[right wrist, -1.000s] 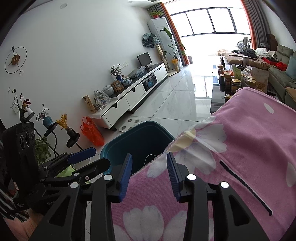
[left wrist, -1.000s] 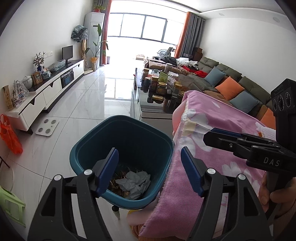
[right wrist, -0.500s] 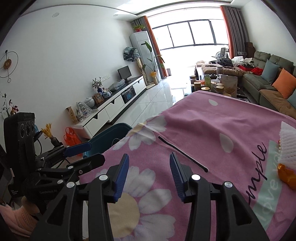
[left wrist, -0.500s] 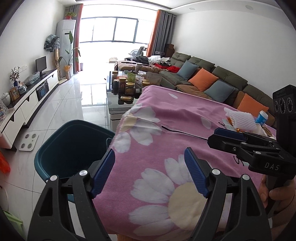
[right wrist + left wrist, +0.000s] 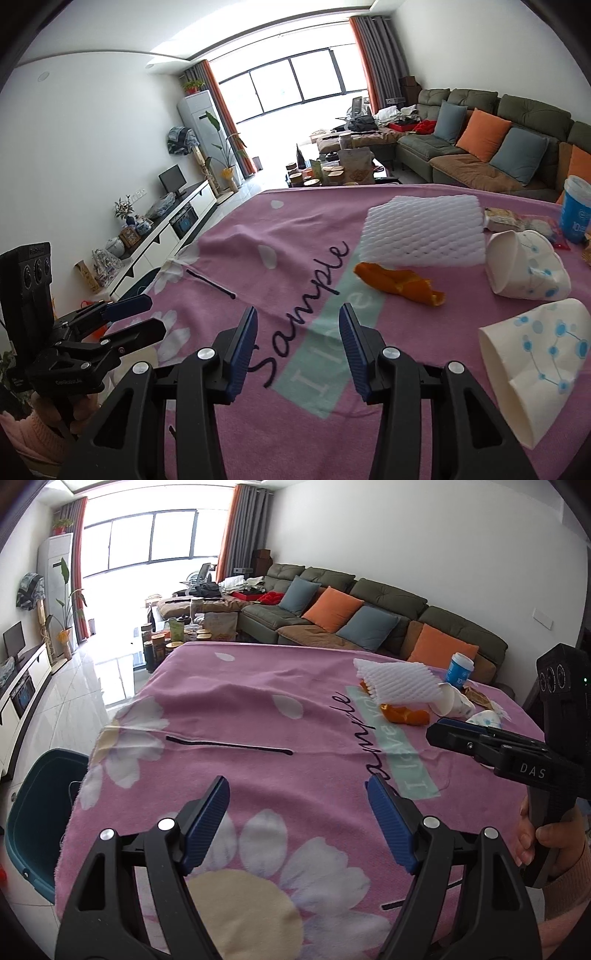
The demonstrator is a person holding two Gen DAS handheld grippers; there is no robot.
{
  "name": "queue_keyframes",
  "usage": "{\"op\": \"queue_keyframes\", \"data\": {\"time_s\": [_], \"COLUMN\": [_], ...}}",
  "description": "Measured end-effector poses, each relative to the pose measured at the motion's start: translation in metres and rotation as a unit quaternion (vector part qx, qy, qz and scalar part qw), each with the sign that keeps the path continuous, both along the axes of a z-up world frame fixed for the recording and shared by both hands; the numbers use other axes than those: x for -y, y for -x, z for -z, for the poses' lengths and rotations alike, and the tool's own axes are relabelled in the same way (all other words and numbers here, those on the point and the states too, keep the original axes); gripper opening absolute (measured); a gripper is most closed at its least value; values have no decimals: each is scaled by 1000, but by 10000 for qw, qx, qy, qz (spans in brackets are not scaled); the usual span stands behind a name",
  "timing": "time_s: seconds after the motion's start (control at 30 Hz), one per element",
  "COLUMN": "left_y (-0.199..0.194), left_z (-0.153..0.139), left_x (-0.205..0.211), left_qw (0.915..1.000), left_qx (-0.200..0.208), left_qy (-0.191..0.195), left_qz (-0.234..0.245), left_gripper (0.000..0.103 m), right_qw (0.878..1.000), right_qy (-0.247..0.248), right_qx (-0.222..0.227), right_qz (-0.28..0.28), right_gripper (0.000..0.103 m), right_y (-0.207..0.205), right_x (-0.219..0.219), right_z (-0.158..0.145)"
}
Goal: Collect trash
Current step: 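Move both grippers back over the blue-dotted paper cups on the table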
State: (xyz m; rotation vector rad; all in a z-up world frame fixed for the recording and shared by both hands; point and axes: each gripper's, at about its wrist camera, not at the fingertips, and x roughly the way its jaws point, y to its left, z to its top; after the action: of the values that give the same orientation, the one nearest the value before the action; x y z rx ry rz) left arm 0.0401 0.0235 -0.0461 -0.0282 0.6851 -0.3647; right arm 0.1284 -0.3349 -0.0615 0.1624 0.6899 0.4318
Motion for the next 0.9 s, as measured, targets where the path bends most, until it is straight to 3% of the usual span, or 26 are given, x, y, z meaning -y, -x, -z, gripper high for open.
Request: {"op": "queue_keyframes", "data": {"time_s": [0.37, 0.63, 0.9], "left_y": [-24, -21, -16], "left_z": [3, 3, 9], "left_x": [72, 132, 177], "left_qw": [9967, 9858, 9733], "left_qx": [-197, -308, -511], "left_qy": [-78, -17, 97], "left_qz": [782, 1648, 2237], "left_gripper": [76, 76, 71], "right_qw": [9955, 9854, 9875], "right_qy": [-81, -197, -456], "right_qx": [158, 140, -184], "right_qz": [926, 1684, 1500], "right_gripper": [44, 44, 43], "right_y": [6, 11, 9], "right_x": [80, 154, 164], "right_z": [2, 5, 20]}}
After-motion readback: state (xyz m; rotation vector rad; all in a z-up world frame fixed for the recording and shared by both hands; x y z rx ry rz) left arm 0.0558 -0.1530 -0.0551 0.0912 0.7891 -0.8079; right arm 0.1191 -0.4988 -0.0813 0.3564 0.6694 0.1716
